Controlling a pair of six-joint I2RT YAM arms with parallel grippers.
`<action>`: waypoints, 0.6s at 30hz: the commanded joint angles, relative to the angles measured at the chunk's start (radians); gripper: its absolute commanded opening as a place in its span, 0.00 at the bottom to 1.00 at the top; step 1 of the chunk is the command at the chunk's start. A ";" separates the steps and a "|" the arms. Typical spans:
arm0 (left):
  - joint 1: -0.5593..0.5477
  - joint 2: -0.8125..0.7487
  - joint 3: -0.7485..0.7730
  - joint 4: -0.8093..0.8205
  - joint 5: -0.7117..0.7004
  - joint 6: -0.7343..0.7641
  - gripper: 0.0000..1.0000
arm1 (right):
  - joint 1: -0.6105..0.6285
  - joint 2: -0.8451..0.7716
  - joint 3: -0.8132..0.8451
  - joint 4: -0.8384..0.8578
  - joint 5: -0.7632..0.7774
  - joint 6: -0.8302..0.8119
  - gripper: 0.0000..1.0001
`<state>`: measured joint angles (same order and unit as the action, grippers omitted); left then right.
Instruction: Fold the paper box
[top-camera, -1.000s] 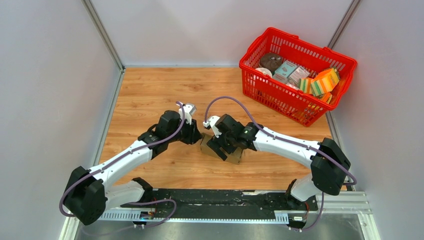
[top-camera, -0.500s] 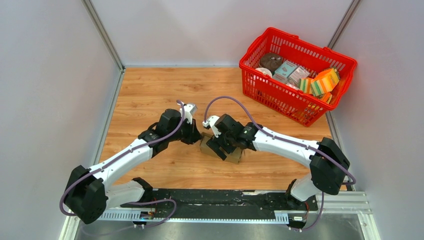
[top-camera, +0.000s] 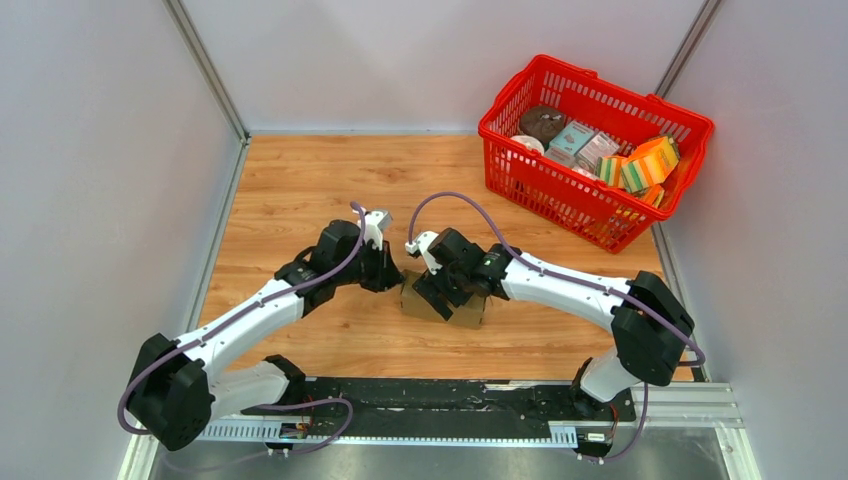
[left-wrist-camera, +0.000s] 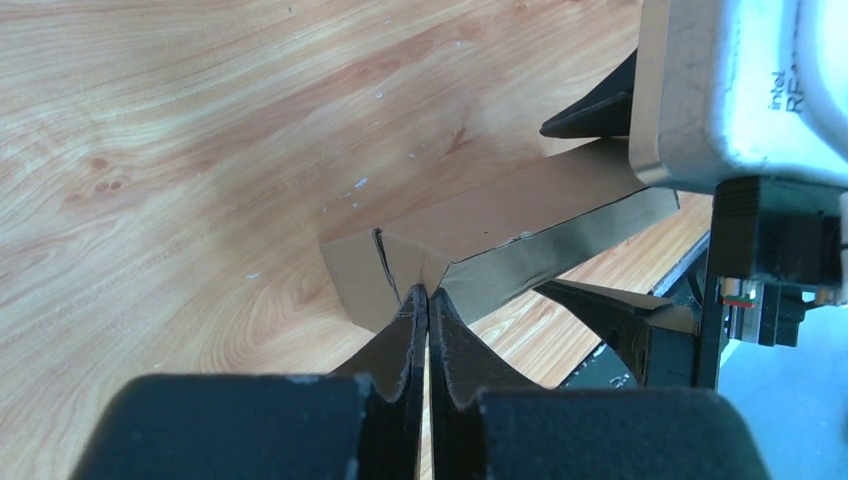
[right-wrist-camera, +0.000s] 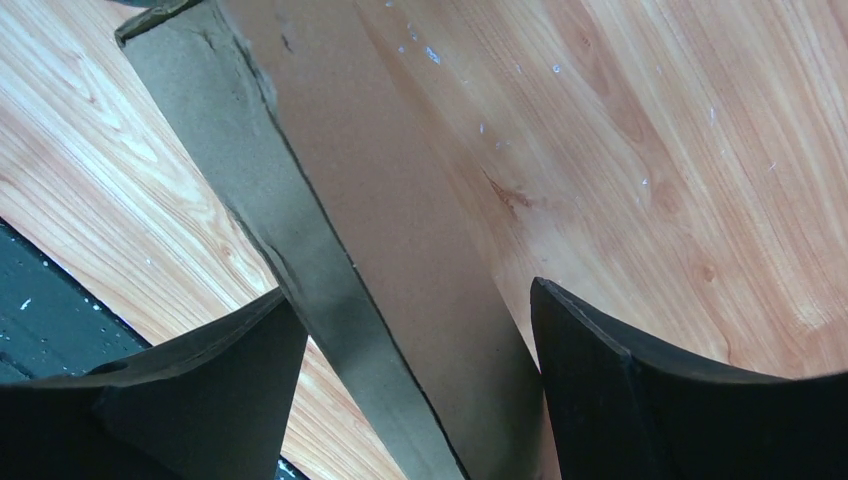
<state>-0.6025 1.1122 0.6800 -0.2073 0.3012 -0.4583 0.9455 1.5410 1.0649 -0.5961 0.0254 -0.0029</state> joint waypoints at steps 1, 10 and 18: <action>-0.017 -0.034 -0.022 0.034 0.030 -0.051 0.02 | -0.010 0.019 0.012 0.064 -0.012 0.029 0.82; -0.031 -0.046 -0.025 0.045 0.046 -0.134 0.00 | -0.011 0.030 0.009 0.076 -0.005 0.041 0.81; -0.034 -0.078 -0.089 0.026 0.009 -0.120 0.00 | -0.008 0.007 -0.003 0.094 0.005 0.061 0.81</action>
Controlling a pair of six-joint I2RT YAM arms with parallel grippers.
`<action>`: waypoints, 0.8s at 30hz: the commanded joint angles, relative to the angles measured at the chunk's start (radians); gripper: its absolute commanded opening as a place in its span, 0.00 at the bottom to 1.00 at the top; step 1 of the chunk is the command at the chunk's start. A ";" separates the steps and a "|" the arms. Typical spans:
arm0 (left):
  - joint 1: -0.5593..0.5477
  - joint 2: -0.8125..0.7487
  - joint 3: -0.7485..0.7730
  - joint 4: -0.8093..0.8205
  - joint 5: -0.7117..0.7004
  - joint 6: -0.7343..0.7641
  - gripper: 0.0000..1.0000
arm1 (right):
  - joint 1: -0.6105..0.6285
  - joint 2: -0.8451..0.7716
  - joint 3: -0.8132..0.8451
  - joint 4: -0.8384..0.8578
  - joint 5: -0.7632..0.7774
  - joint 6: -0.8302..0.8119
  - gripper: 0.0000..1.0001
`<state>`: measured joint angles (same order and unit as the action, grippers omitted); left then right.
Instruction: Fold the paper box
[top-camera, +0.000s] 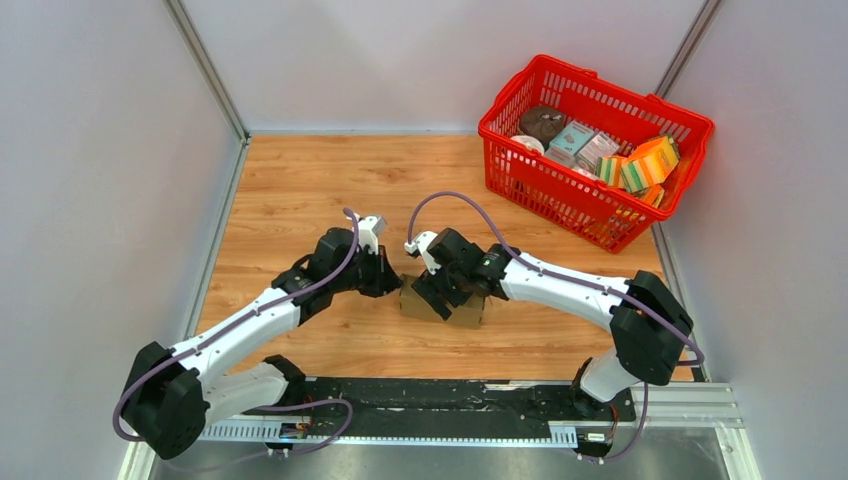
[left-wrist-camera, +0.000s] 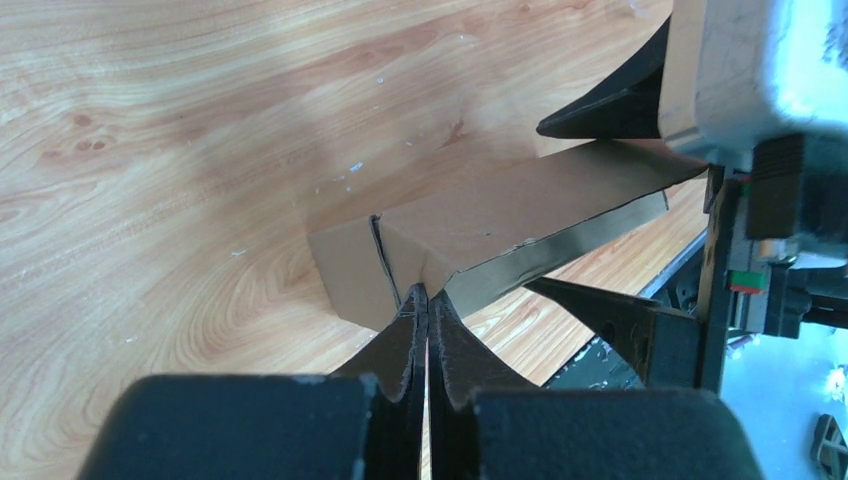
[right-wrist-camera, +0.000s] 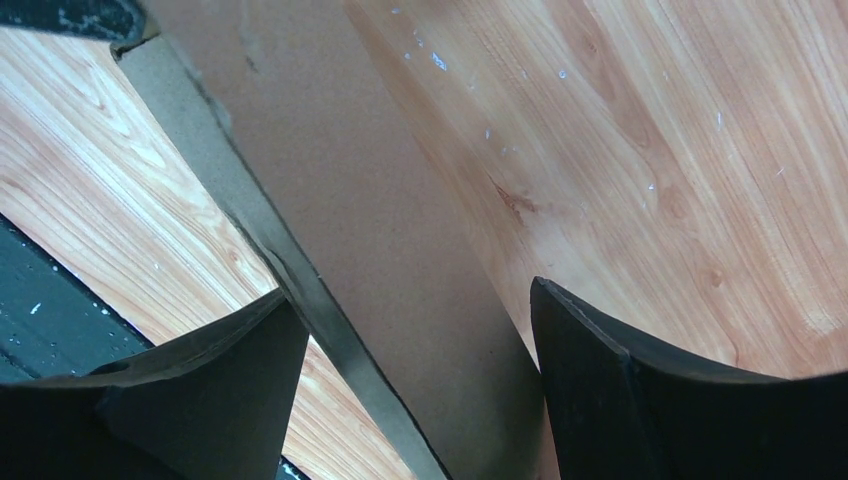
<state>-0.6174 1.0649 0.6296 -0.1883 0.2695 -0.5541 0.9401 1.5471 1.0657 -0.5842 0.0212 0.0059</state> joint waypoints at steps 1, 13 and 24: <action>-0.021 -0.034 -0.057 0.013 0.040 -0.026 0.00 | 0.002 -0.002 -0.009 0.087 0.016 0.055 0.81; -0.035 -0.092 -0.102 0.023 -0.038 -0.027 0.00 | 0.019 -0.146 -0.067 0.057 0.054 0.241 0.87; -0.038 -0.105 -0.100 0.026 -0.039 -0.036 0.00 | 0.003 -0.439 -0.188 -0.154 0.218 0.526 0.87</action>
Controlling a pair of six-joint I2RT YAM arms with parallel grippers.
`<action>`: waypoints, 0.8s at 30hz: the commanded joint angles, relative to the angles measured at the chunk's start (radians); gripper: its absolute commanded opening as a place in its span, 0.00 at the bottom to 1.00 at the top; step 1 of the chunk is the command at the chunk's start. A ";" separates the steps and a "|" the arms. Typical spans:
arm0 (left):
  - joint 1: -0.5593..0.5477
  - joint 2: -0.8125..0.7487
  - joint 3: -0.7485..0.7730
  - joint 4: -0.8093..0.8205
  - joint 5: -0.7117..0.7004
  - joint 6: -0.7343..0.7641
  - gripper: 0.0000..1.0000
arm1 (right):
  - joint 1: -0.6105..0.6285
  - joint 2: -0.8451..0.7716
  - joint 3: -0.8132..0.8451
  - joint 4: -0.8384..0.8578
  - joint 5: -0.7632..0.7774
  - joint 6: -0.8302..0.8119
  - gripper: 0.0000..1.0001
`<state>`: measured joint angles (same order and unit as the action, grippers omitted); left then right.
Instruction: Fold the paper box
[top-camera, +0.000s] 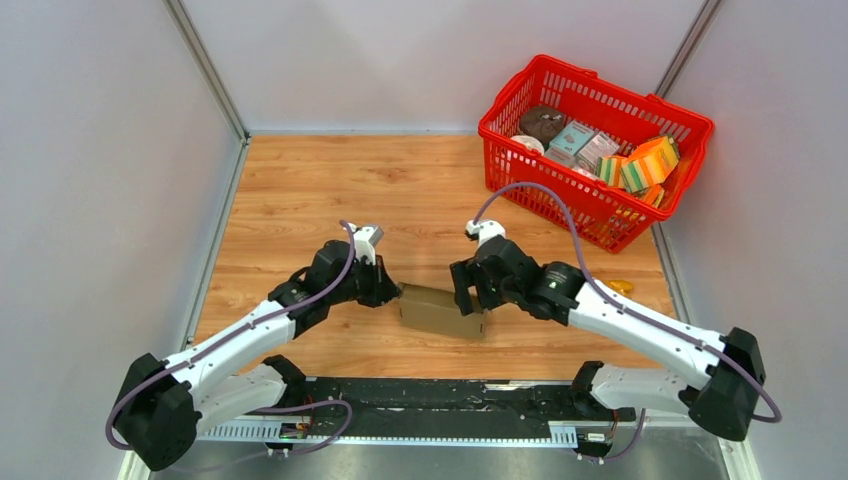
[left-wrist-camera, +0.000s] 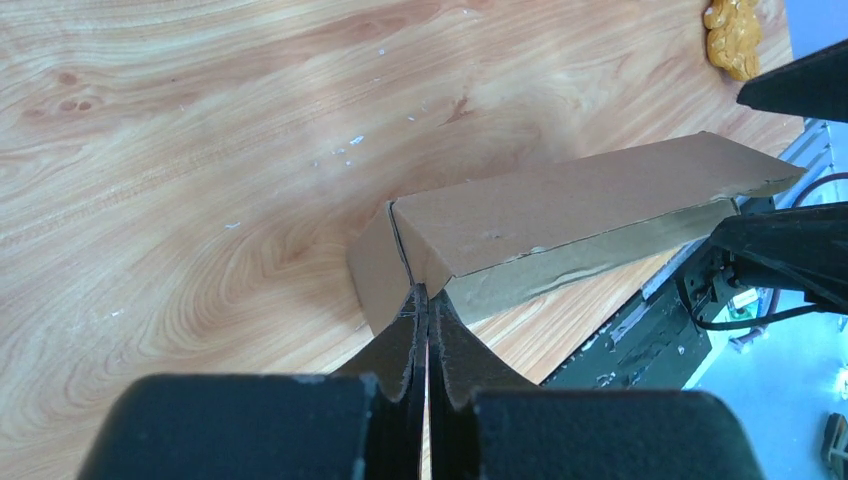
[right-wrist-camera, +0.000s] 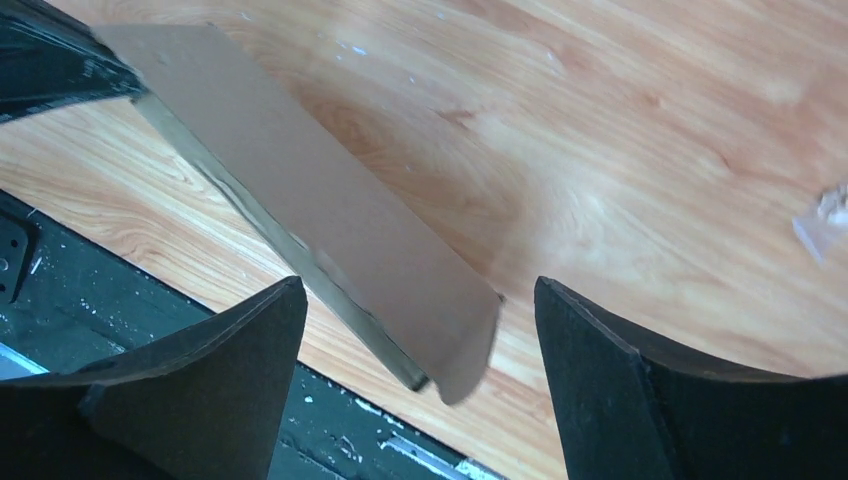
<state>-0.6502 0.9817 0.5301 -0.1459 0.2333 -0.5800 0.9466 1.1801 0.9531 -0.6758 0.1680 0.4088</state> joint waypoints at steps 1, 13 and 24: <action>-0.003 -0.026 -0.001 -0.018 -0.005 -0.012 0.00 | -0.005 -0.095 -0.094 -0.053 0.073 0.127 0.85; -0.020 -0.060 -0.001 -0.032 -0.020 -0.038 0.00 | -0.002 -0.232 -0.198 0.031 0.064 0.128 0.52; -0.060 -0.077 -0.008 -0.038 -0.054 -0.061 0.00 | -0.002 -0.228 -0.261 0.110 0.082 0.130 0.17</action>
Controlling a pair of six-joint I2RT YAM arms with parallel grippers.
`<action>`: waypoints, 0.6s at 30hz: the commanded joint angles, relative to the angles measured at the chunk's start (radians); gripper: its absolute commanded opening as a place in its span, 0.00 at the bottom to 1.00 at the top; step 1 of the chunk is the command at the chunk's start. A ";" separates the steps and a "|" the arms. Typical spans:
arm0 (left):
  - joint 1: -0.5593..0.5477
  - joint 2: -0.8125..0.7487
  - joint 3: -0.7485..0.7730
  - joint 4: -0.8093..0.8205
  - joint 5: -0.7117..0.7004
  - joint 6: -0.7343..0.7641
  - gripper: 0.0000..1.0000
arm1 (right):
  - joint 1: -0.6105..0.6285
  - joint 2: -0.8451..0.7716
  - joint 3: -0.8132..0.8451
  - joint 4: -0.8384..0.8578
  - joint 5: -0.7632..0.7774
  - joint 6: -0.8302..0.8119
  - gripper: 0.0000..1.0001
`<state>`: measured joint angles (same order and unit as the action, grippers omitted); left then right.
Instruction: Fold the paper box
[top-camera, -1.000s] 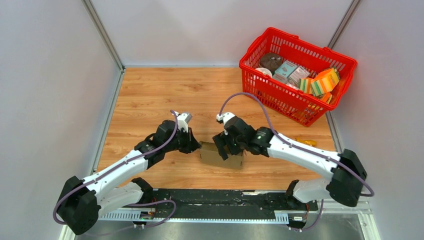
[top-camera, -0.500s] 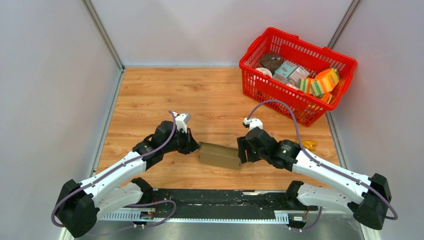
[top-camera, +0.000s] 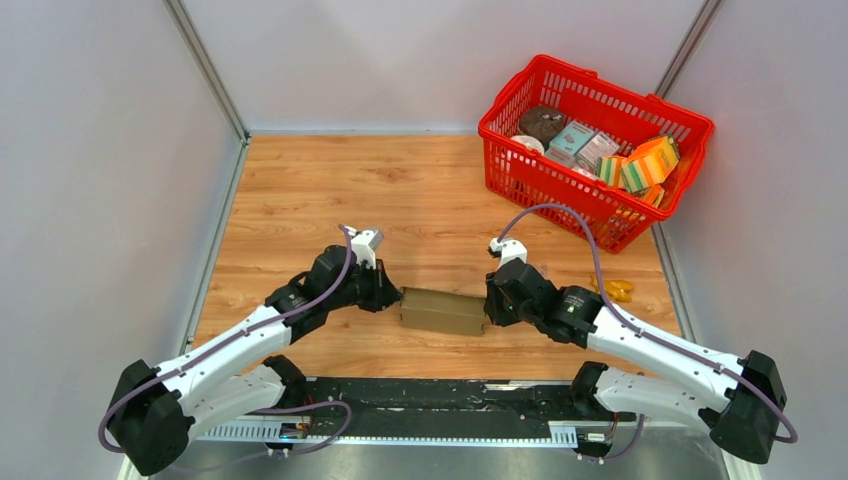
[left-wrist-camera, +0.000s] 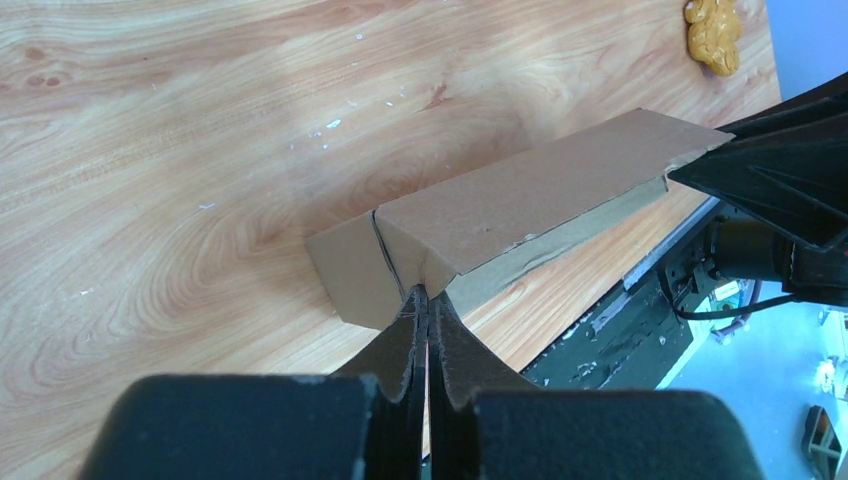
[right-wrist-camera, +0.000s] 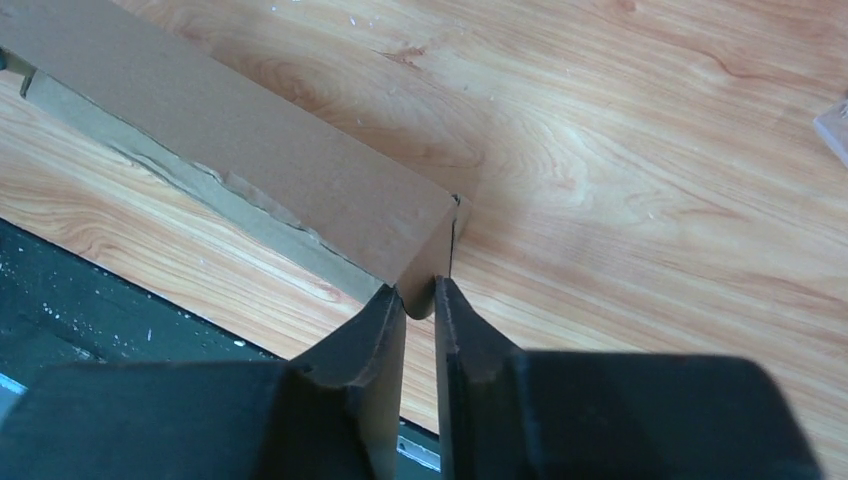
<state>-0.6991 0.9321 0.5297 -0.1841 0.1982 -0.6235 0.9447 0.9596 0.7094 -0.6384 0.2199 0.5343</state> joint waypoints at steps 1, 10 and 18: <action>-0.014 -0.033 -0.010 -0.002 -0.025 -0.018 0.00 | -0.001 -0.004 -0.018 0.075 0.030 0.006 0.16; -0.062 -0.062 -0.037 -0.005 -0.089 -0.038 0.00 | -0.001 -0.041 0.001 0.042 0.010 0.052 0.01; -0.108 -0.065 -0.039 -0.029 -0.178 -0.035 0.00 | -0.001 -0.042 0.042 -0.013 -0.043 0.112 0.00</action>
<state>-0.7856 0.8761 0.4980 -0.1902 0.0891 -0.6529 0.9447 0.9276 0.6949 -0.6376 0.2043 0.5949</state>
